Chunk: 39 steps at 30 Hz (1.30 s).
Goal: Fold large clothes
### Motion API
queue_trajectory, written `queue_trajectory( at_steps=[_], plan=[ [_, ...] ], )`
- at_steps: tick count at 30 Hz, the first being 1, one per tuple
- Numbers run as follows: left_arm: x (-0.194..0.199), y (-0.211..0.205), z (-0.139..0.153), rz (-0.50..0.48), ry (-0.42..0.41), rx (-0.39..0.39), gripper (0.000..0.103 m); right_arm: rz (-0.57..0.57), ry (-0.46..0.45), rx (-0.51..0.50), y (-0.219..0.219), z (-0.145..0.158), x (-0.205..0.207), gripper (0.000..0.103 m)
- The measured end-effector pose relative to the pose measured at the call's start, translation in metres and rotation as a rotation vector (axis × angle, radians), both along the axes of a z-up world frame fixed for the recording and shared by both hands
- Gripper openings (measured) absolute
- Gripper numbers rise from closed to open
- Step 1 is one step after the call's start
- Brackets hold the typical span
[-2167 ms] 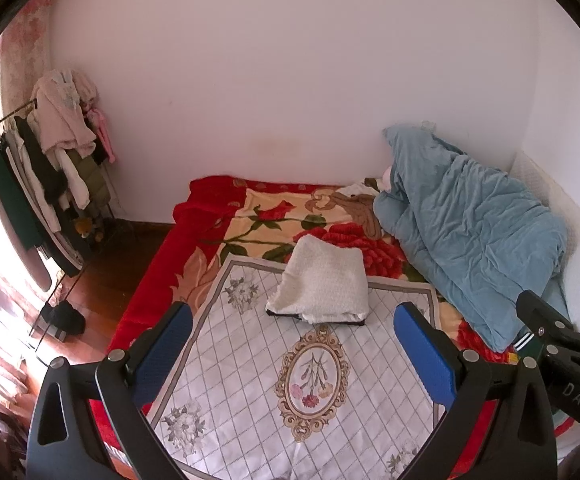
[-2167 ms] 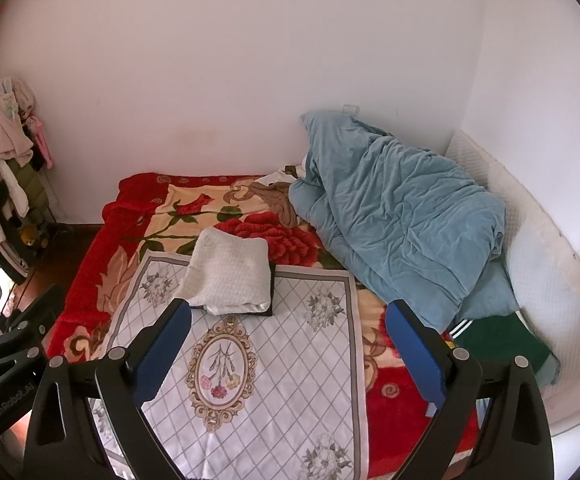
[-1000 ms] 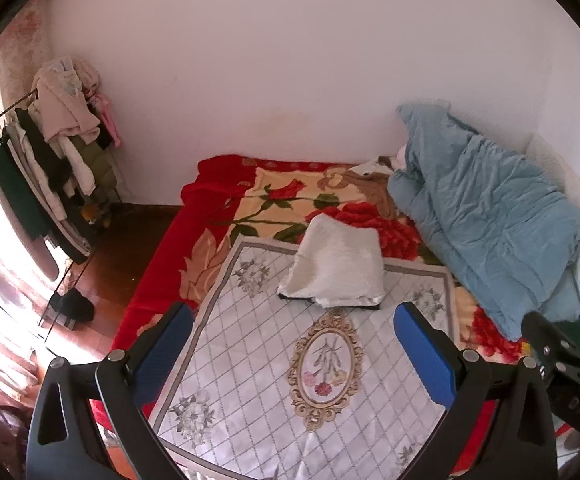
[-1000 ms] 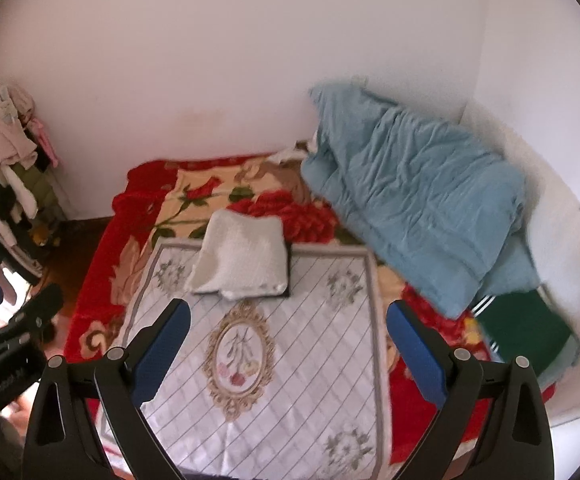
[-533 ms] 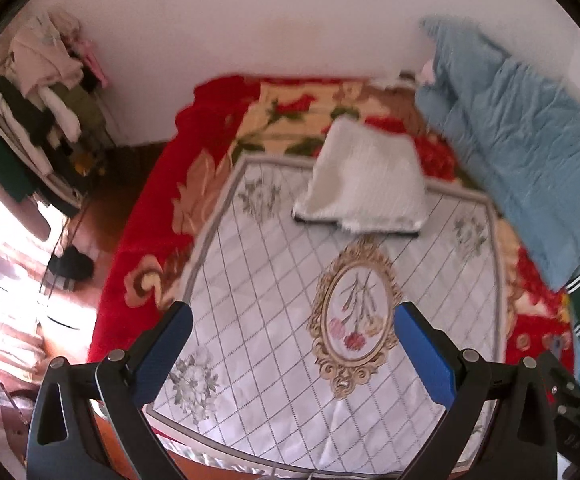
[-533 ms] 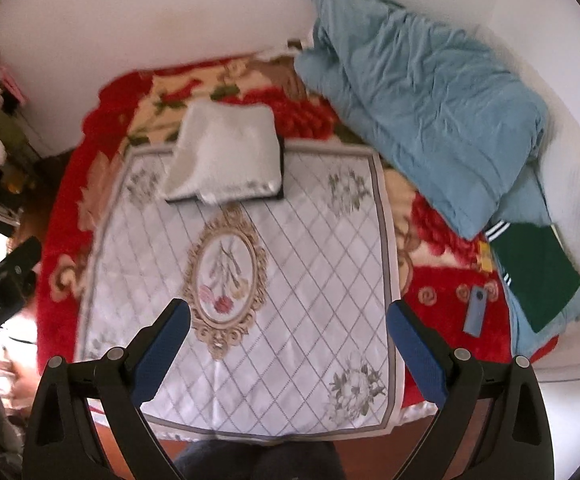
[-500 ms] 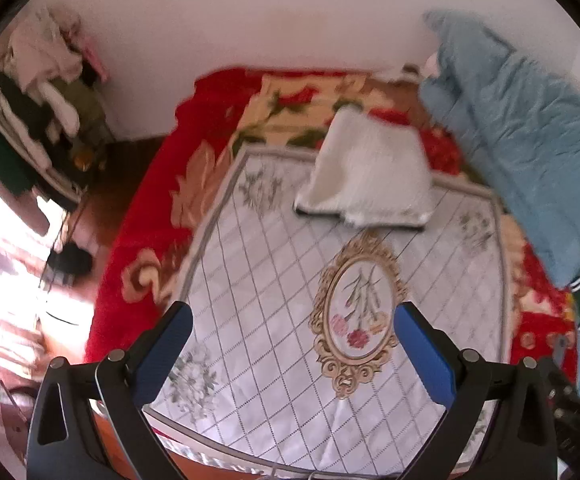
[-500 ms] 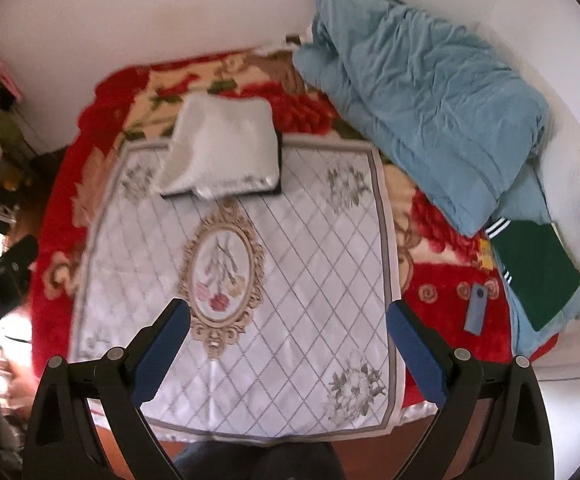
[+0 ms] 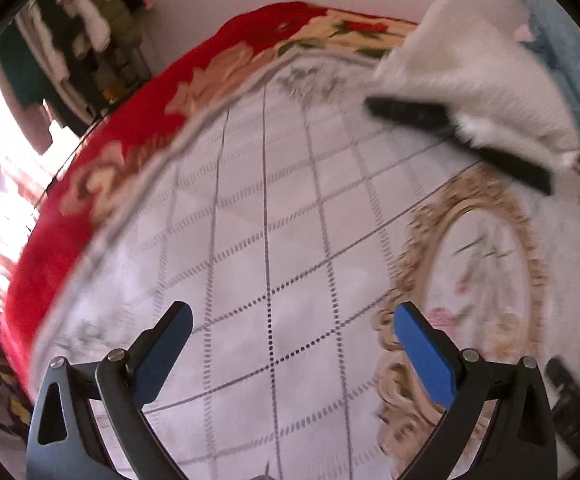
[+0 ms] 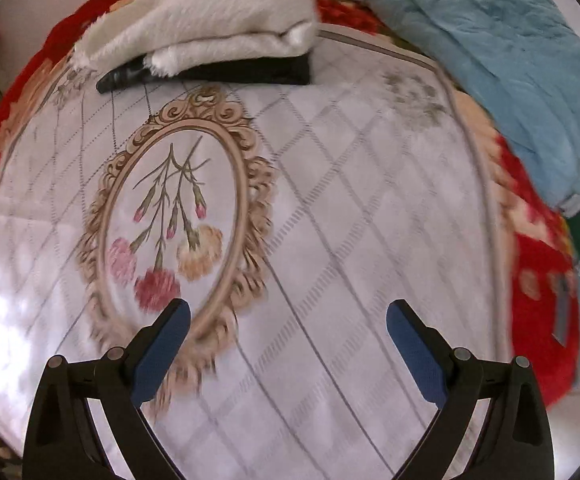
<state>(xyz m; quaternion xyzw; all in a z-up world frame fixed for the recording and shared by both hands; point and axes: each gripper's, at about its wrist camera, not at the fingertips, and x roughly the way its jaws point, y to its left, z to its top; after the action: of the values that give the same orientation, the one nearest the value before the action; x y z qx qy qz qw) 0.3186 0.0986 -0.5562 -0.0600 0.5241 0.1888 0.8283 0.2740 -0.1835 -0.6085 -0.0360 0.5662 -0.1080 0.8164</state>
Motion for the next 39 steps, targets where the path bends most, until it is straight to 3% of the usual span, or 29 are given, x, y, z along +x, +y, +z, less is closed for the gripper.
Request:
queue_trajectory(
  at_steps=[5, 7, 9, 14, 22, 39],
  plan=[
    [-0.010, 0.013, -0.071, 0.057, -0.043, -0.049, 0.103, 0.087, -0.109, -0.008, 0.016, -0.051, 0.028, 0.100],
    [-0.018, 0.011, -0.073, 0.061, -0.145, -0.033, 0.103, 0.122, -0.118, -0.005, 0.023, -0.078, 0.034, 0.100],
    [-0.018, 0.006, -0.072, 0.061, -0.152, -0.006, 0.103, 0.125, -0.240, 0.005, 0.022, -0.087, 0.029, 0.103],
    [-0.019, 0.005, -0.070, 0.062, -0.162, -0.013, 0.103, 0.103, -0.317, 0.054, 0.017, -0.092, 0.027, 0.103],
    [-0.019, 0.008, -0.077, 0.067, -0.143, -0.026, 0.103, 0.110, -0.268, 0.078, 0.012, -0.088, 0.031, 0.103],
    [-0.019, 0.007, -0.075, 0.065, -0.155, -0.013, 0.103, 0.106, -0.264, 0.075, 0.012, -0.088, 0.030, 0.103]
  ],
)
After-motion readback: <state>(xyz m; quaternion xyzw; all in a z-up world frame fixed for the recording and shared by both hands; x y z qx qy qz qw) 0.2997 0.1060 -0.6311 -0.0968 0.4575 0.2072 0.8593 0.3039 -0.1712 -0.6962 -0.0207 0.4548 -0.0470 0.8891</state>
